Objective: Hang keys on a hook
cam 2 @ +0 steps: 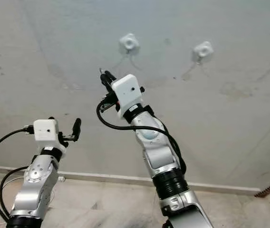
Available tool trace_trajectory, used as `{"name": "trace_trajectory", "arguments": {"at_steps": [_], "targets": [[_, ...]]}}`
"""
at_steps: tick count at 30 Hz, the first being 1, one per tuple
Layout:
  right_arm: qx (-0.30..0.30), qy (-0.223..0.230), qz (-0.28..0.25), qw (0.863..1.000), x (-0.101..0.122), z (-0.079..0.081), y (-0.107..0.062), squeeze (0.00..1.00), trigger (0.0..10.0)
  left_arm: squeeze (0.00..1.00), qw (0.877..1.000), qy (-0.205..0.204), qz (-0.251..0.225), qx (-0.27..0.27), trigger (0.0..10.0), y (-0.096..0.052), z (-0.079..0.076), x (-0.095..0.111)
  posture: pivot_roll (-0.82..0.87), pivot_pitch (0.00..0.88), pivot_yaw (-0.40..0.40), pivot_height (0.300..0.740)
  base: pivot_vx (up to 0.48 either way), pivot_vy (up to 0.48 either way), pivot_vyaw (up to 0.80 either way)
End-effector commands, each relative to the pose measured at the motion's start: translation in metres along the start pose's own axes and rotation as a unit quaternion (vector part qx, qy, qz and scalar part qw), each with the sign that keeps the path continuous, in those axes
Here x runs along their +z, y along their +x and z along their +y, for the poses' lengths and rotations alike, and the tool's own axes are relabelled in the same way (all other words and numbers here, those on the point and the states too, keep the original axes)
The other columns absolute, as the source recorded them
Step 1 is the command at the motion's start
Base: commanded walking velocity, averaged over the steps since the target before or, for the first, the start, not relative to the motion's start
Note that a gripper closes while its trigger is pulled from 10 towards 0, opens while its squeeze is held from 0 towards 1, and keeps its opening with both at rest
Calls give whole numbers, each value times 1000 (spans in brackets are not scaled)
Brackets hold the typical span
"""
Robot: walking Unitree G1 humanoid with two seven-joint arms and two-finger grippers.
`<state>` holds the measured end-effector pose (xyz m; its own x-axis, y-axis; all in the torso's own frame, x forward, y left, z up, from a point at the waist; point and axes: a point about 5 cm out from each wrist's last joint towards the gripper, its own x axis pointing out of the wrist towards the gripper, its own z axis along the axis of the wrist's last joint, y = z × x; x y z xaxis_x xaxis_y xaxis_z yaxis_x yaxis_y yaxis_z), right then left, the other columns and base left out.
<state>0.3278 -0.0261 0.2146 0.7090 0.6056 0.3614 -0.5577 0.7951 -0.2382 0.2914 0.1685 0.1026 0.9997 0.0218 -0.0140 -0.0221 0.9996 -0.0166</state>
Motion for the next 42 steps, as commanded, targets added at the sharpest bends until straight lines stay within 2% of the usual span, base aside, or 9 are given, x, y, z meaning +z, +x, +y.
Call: {"name": "trace_trajectory", "arguments": {"at_steps": [1, 19, 21, 28, 34, 42], "targets": [[-8, -7, 0, 1000, 1, -7, -1, 0, 10000, 0, 1000, 0, -5, -11, 10000, 2, -5, 3, 8, 13, -1, 740, 0, 289, 0], [-8, -8, -2, 1000, 0, -7, -1, 0, 10000, 0, 1000, 0, -5, -11, 10000, 2, -5, 4, 8, 13, -1, 740, 0, 289, 0], [-53, -28, 6, 998, -2, -21, -8, 0, 10000, 0, 1000, 0, -1, -26, 10000, 0, -10, 1, -5, 24, 4, 740, 0, 0, 0], [-75, -35, 8, 996, -3, -26, -10, 0, 10000, 0, 1000, 3, 3, -22, 10000, 0, -10, 0, -3, 26, 5, 740, 69, 0, 0], [-128, -49, 17, 990, -5, -38, -16, 0, 10000, 0, 1000, 5, 2, -19, 10000, -1, -10, 0, -2, 26, 2, 740, 0, 0, 0], [-171, -57, 28, 983, -8, -54, -25, 0, 10000, 0, 1000, 3, 5, -24, 10000, -1, -12, -2, -7, 26, -1, 740, 0, 0, 0]]}}
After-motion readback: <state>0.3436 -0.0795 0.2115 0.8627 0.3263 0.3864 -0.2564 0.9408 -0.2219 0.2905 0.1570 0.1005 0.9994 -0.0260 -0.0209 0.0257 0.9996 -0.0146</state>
